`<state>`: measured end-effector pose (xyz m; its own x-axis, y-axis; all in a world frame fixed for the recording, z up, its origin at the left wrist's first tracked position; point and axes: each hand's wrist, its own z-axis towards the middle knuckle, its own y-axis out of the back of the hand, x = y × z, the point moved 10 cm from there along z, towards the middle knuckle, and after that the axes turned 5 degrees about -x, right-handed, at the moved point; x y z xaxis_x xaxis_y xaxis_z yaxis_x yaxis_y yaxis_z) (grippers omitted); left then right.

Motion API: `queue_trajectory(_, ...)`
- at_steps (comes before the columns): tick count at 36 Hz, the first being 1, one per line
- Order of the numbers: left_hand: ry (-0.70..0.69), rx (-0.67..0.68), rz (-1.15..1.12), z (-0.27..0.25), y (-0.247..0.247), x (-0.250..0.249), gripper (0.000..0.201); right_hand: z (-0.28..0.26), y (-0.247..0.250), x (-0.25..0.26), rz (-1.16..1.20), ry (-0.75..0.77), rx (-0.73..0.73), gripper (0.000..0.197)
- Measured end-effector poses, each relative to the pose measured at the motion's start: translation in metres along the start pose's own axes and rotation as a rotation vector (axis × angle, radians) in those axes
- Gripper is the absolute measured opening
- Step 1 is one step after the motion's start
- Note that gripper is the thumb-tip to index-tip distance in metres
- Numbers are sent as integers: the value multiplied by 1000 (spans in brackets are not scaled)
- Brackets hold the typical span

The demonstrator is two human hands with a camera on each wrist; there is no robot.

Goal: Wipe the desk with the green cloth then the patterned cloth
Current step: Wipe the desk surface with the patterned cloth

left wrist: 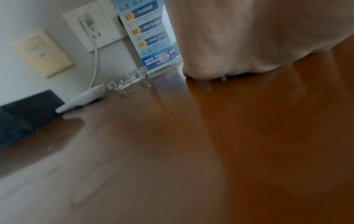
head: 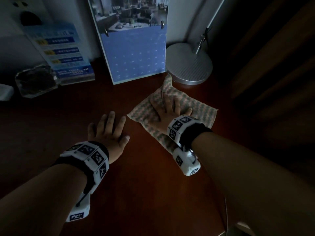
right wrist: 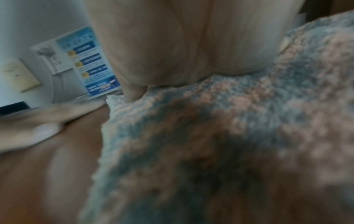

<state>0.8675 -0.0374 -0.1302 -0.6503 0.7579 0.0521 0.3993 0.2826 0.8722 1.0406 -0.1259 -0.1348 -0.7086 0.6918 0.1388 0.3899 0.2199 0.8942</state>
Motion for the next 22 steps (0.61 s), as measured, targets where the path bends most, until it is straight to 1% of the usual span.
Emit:
queue_trajectory(4, 11, 14, 25, -1, 0, 0, 62, 17, 13, -4, -16, 23, -6, 78)
queue_trajectory(8, 17, 56, 22, 1, -2, 0, 62, 35, 23, -14, -26, 26, -24, 78)
queue_trajectory(14, 15, 56, 12, 1, -1, -1, 63, 34, 21, -29, -23, 45, -70, 75)
queue_trajectory(18, 21, 78, -11, -1, -1, 0, 62, 27, 20, -73, -16, 20, -99, 75)
queue_trajectory(20, 12, 78, -23, -2, -1, -1, 62, 25, 19, -108, -30, -53, -87, 77)
queue_trajectory(22, 15, 86, -1, -3, -1, 2, 62, 23, 21, -141, -87, -131, -75, 85)
